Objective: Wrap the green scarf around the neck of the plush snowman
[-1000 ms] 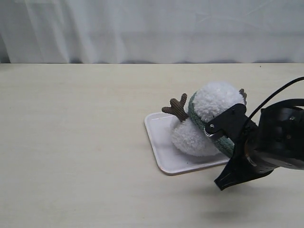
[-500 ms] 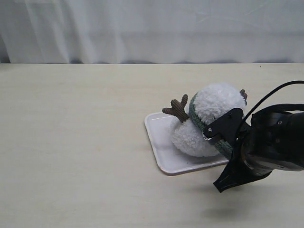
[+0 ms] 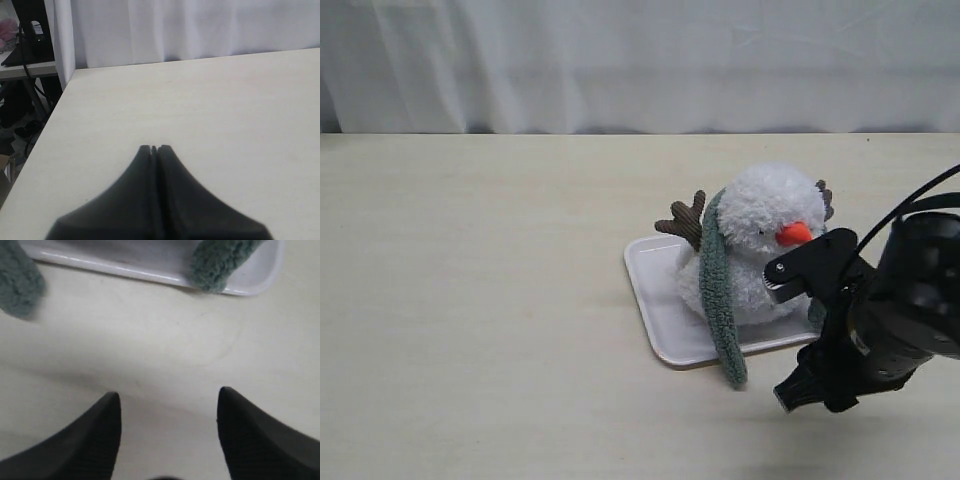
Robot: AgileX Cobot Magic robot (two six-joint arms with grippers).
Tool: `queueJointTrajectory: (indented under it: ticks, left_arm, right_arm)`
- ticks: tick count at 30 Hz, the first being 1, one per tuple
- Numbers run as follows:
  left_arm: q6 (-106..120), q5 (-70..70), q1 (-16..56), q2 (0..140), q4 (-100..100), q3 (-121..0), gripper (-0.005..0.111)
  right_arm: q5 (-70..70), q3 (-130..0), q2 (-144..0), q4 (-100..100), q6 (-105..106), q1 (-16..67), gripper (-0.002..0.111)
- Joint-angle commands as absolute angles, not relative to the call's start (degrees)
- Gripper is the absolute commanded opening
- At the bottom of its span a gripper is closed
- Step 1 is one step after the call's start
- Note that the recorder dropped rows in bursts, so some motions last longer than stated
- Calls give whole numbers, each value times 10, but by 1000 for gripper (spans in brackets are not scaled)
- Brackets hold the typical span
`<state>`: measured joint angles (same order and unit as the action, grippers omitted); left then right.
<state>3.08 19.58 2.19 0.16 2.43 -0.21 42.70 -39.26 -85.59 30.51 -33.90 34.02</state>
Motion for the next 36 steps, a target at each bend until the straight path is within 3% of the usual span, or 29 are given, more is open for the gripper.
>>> queueJointTrajectory:
  ticks: [1,11,36]
  left_arm:
    - [30,189,28,0,24,0,0]
    - [30,189,28,0,24,0,0]
    - [30,189,28,0,24,0,0]
  right_arm:
    - [438,-393,-782,265,-306,342,40]
    - [438,-393,-582,257,-304,342,4]
    - [435,-393,-144,231,-312,342,4]
